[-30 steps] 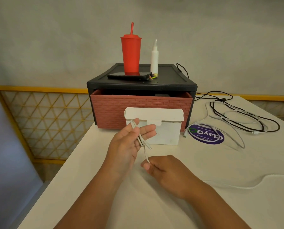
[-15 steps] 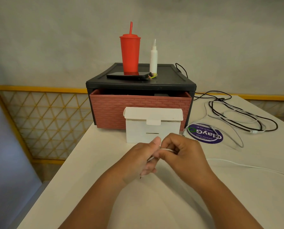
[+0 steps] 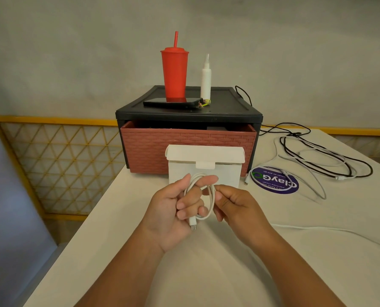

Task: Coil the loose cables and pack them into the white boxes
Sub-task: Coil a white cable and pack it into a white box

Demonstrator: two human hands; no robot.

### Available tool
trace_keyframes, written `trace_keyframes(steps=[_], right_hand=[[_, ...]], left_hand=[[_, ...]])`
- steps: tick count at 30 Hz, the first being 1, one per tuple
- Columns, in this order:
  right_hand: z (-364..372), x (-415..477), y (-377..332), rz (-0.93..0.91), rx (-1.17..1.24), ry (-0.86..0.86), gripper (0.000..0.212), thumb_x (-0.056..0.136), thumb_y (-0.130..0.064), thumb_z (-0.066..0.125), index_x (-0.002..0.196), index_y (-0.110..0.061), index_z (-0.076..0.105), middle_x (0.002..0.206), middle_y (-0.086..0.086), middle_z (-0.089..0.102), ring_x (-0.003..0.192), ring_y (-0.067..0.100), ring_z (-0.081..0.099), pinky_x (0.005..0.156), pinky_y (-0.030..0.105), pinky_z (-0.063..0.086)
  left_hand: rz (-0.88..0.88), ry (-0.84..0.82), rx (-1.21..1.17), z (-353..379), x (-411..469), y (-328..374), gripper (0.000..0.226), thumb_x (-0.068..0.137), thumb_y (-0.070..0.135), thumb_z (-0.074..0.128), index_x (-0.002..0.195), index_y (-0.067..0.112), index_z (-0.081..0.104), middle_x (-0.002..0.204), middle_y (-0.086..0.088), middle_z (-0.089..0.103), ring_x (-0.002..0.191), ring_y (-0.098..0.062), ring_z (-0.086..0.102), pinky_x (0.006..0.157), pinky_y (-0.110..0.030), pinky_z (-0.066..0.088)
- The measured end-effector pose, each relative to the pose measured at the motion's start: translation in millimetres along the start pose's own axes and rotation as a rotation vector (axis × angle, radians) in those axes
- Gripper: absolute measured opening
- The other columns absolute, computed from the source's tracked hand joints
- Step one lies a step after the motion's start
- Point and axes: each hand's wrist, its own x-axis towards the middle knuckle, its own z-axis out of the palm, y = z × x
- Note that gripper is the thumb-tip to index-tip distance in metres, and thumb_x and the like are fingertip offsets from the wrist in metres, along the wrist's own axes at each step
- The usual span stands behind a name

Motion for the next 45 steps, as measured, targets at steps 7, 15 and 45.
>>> trace_keyframes(steps=[7,15,45], right_hand=[[0,-2,-1,0.039,-0.056,-0.026,0.028,0.098,-0.016,0.042,0.081,-0.015,0.065,0.045,-0.008,0.046,0.047,0.002,0.038,0.053,0.015,0.031],[10,-9,1,0.021,-0.413,-0.213,0.041,0.095,-0.019,0.047,0.056,-0.027,0.037,0.054,-0.020,0.052,0.056,0.001,0.044,0.056,0.017,0.031],[-11,-4,-14,-0.091,0.001,0.119,0.024,0.090,-0.011,0.053,0.073,-0.024,0.063,0.051,-0.021,0.057,0.054,-0.005,0.051,0.057,0.006,0.037]], left_hand=[[0.030,-0.002,-0.091,1,1,-1,0.042,0.082,0.024,0.043,0.095,-0.004,0.072,0.038,0.006,0.030,0.030,-0.004,0.028,0.048,-0.020,0.047],[0.263,0.070,0.143,-3,5,-1,0.037,0.091,0.013,0.036,0.124,0.000,0.048,0.057,0.000,0.053,0.051,-0.009,0.049,0.078,-0.025,0.048],[0.042,0.076,0.464,-3,1,-1,0.038,0.081,0.036,0.057,0.048,0.019,0.048,0.039,0.010,0.020,0.034,-0.007,0.017,0.050,-0.022,0.041]])
